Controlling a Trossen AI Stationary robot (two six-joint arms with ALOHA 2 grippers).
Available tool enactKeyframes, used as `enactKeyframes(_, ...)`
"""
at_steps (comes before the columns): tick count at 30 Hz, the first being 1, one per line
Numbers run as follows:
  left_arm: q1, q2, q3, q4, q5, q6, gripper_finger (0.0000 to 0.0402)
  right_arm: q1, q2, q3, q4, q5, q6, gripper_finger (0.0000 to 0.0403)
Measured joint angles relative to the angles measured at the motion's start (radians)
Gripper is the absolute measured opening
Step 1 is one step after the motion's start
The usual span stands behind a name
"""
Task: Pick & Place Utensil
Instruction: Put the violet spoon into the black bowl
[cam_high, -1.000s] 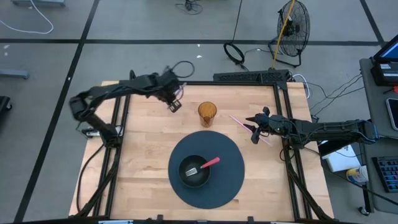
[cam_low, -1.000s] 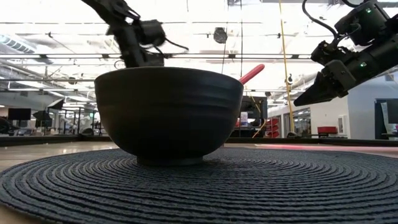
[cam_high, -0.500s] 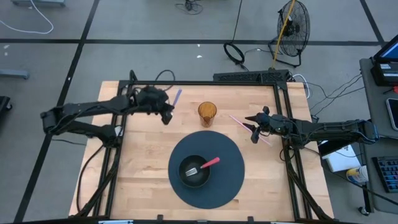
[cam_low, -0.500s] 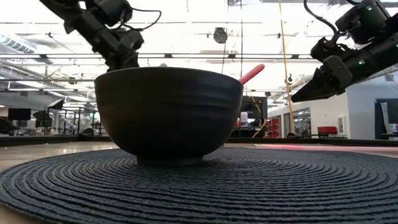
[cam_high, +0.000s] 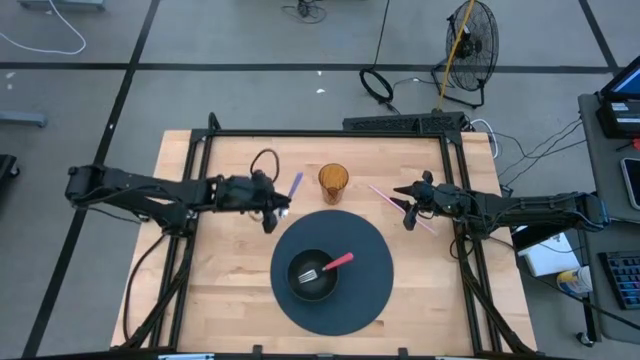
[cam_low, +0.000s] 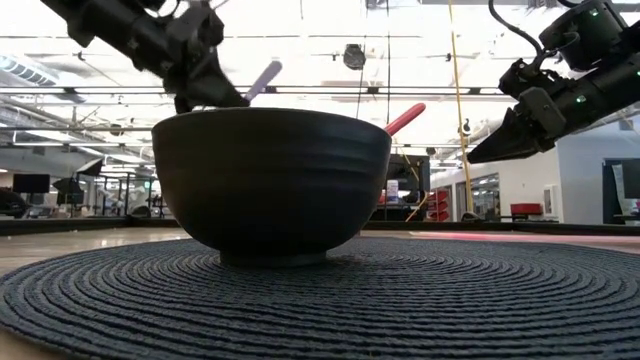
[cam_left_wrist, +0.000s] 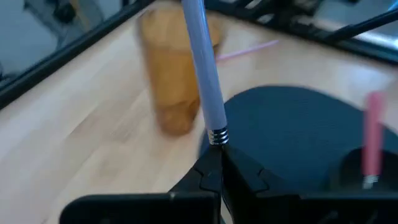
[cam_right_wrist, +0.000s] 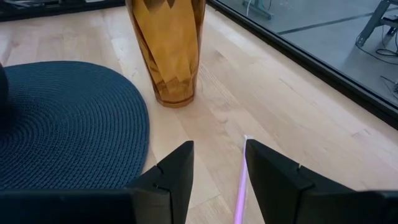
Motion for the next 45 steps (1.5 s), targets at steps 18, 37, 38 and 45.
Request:
enactKeyframes(18, -0.386, 0.105, -0.187, 0.631, -0.263, 0.016, 0.0004, 0.000, -0.001, 0.000, 0.112, -0.002, -0.079, 0.0144)
enactKeyframes(37, -0.443, 0.573, -0.050, 0.936, -0.187, 0.010, 0.0012, 0.000, 0.002, 0.000, 0.124, -0.005, -0.064, 0.0144)
enactKeyframes(38, -0.443, 0.586, -0.042, 0.934, -0.184, 0.012, 0.0013, 0.000, 0.002, 0.000, 0.124, -0.005, -0.062, 0.0144)
enactKeyframes(45, -0.435, 0.638, -0.032, 0.928, -0.142, 0.001, 0.0009, 0.000, 0.003, 0.000, 0.119, -0.005, -0.060, 0.0144)
